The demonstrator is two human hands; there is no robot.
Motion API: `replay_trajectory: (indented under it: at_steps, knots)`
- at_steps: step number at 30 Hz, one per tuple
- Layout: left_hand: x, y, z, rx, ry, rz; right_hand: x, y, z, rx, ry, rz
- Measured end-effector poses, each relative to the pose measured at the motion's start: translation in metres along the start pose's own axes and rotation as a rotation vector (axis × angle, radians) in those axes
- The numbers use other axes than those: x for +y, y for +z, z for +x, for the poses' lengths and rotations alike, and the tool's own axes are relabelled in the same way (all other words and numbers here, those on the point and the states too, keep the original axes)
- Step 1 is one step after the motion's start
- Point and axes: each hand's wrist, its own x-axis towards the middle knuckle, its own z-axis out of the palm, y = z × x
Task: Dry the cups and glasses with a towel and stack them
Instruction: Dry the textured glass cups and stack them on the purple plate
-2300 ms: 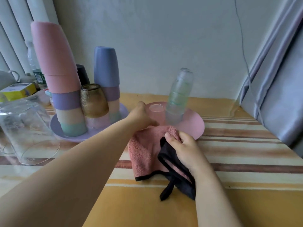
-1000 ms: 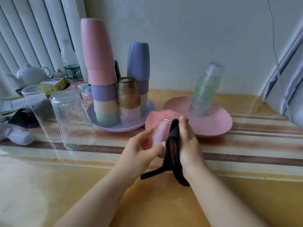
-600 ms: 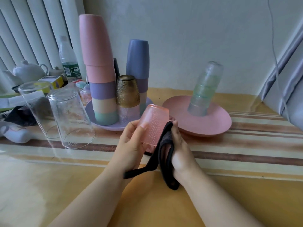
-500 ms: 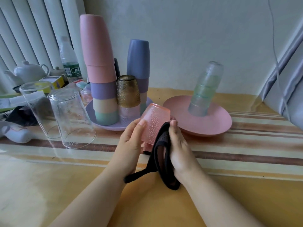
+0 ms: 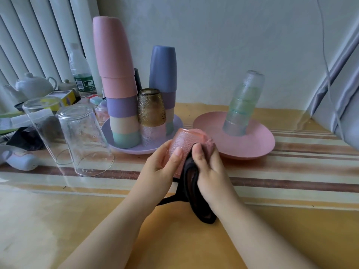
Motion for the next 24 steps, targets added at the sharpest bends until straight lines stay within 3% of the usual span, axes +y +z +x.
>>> replay_trajectory:
  at_steps: [6, 10, 13, 15, 21, 24]
  knots:
    - [0.008, 0.005, -0.009, -0.176, -0.18, -0.273, -0.001, -0.014, 0.014, 0.028, 0.235, 0.191]
    - [0.012, 0.007, -0.008, -0.101, -0.266, -0.533, -0.009, -0.012, 0.01, -0.093, 0.359, 0.5]
    - [0.007, 0.006, -0.004, 0.013, -0.271, -0.572, 0.0, -0.003, 0.006, -0.106, 0.337, 0.468]
    - [0.006, 0.004, -0.002, 0.101, -0.231, -0.491, 0.005, 0.004, 0.004, -0.078, 0.32, 0.356]
    - [-0.011, -0.002, 0.001, 0.409, 0.068, 0.125, 0.008, 0.004, 0.004, 0.077, 0.195, 0.175]
    - [-0.009, 0.002, -0.003, 0.328, 0.049, 0.22, 0.011, 0.006, 0.005, 0.09, 0.139, 0.15]
